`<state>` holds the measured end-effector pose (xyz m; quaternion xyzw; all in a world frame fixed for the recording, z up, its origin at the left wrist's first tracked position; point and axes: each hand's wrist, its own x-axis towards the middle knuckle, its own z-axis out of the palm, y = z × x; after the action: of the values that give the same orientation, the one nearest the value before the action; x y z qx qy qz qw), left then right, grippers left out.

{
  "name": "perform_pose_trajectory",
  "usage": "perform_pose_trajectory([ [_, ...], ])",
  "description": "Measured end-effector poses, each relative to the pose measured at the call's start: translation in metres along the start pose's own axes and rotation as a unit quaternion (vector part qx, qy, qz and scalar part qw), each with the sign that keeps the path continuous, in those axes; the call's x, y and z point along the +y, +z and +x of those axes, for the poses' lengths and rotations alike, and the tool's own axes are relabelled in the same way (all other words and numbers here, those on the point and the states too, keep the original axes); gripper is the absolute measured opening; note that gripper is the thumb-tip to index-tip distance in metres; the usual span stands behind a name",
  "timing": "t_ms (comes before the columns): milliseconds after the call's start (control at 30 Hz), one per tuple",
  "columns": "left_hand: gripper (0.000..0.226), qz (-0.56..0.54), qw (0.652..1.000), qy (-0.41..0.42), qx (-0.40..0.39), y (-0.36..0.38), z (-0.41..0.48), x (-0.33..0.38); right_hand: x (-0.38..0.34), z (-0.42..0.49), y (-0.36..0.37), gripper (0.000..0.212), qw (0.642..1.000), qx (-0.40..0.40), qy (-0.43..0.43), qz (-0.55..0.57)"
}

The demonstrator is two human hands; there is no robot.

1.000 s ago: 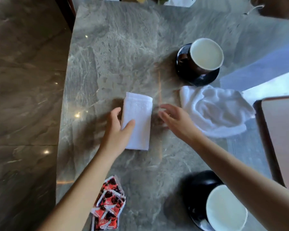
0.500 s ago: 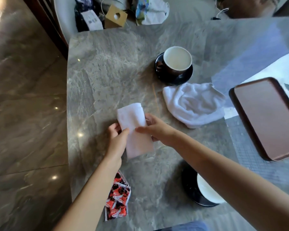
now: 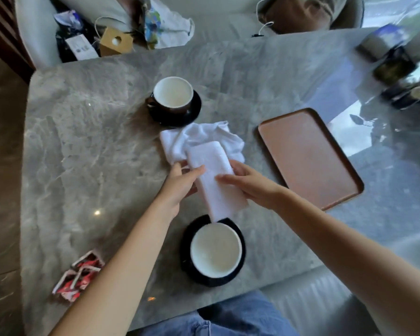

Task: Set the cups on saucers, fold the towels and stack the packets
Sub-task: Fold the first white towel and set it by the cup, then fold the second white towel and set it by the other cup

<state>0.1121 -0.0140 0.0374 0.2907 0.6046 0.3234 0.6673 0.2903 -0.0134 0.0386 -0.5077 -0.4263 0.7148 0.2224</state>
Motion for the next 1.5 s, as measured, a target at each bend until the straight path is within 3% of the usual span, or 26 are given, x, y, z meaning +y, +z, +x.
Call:
perform_pose_trajectory([
  [100, 0.024, 0.060, 0.998, -0.004, -0.024, 0.044, 0.005, -0.007, 0.021, -0.027, -0.039, 0.020, 0.998, 0.053, -0.012, -0.009],
  [167, 0.008, 0.102, 0.993, -0.018, -0.054, 0.066, 0.008, -0.017, 0.038, -0.041, -0.060, 0.030, 0.992, 0.125, -0.002, -0.023],
  [300, 0.002, 0.205, 0.975, -0.047, -0.075, 0.105, 0.017, -0.039, 0.076, -0.062, -0.084, 0.048, 0.970, 0.222, 0.038, -0.093],
  [433, 0.011, 0.311, 0.945, -0.058, -0.077, 0.127, 0.027, -0.064, 0.100, -0.070, -0.093, 0.052, 0.944, 0.231, 0.057, -0.227],
  [567, 0.063, 0.377, 0.926, 0.004, 0.004, 0.130, 0.029, -0.075, 0.099, -0.067, -0.093, 0.049, 0.925, 0.227, 0.043, -0.302],
  [667, 0.060, 0.424, 0.904, 0.058, -0.004, 0.128, 0.024, -0.072, 0.095, -0.065, -0.085, 0.044, 0.935, 0.176, 0.048, -0.304],
  [800, 0.047, 0.568, 0.818, 0.084, -0.029, 0.115, 0.018, -0.069, 0.097, -0.066, -0.070, 0.042, 0.947, 0.113, 0.046, -0.297],
  [900, 0.043, 0.624, 0.778, 0.076, -0.027, 0.102, 0.016, -0.064, 0.101, -0.063, -0.061, 0.042, 0.948, 0.085, 0.039, -0.305],
  [1200, 0.038, 0.595, 0.796, 0.092, -0.052, 0.071, 0.016, -0.058, 0.090, -0.044, -0.067, 0.034, 0.946, 0.029, 0.083, -0.311],
  [1267, 0.040, 0.570, 0.807, 0.154, -0.009, 0.063, 0.015, -0.052, 0.077, -0.033, -0.077, 0.021, 0.931, 0.090, 0.030, -0.352],
  [1367, 0.038, 0.538, 0.792, 0.278, 0.083, 0.044, 0.017, -0.035, 0.049, -0.010, -0.092, 0.015, 0.911, 0.194, -0.048, -0.362],
  [1433, 0.041, 0.543, 0.782, 0.289, 0.101, 0.032, 0.025, -0.022, 0.033, 0.010, -0.093, 0.023, 0.904, 0.210, -0.073, -0.366],
  [1500, 0.044, 0.562, 0.785, 0.248, 0.085, 0.025, 0.035, -0.012, 0.020, 0.035, -0.088, 0.036, 0.892, 0.219, -0.094, -0.383],
])
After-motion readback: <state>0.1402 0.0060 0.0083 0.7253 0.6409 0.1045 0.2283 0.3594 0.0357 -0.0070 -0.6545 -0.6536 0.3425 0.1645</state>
